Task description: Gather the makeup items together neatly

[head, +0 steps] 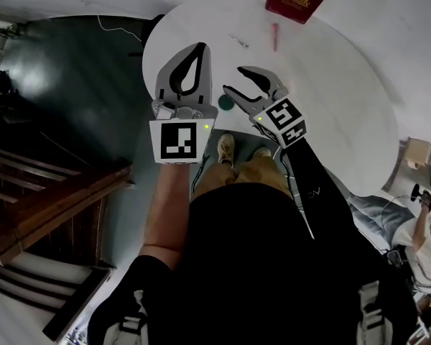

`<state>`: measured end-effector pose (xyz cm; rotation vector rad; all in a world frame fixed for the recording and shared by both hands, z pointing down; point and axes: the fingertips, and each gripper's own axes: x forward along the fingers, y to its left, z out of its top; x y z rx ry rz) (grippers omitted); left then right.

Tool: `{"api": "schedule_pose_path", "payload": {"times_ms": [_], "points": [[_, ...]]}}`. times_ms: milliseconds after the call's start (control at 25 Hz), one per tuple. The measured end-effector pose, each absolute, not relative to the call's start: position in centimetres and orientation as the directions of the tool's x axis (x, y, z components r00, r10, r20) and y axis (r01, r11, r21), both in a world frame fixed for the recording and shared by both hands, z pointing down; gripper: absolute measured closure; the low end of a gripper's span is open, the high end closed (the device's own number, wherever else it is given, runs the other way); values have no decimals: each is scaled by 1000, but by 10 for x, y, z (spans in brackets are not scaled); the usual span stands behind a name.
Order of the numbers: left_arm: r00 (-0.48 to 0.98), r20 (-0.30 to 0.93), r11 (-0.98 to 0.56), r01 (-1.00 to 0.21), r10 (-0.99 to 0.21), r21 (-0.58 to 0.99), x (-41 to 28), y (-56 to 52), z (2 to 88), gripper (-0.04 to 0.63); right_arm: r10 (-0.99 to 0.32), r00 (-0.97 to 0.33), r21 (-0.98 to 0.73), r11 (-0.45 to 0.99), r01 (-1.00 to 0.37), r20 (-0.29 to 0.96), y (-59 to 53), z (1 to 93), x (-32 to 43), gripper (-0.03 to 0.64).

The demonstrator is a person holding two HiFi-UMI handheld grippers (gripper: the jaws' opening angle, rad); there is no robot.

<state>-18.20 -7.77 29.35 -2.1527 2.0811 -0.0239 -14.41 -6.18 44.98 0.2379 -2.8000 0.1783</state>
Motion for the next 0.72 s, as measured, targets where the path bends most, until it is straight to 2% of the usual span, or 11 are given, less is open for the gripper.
{"api": "schedule_pose_path", "payload": {"times_ms": [320, 720], "points": [[21, -72, -14, -996, -997, -86, -212, -70, 305, 588, 25, -767, -95, 994, -47, 641, -13, 567, -158, 396], [24, -64, -19, -996, -998, -91, -241, -65, 306, 588, 58, -595, -105, 994, -45, 802, 8, 649, -157, 396]]}}
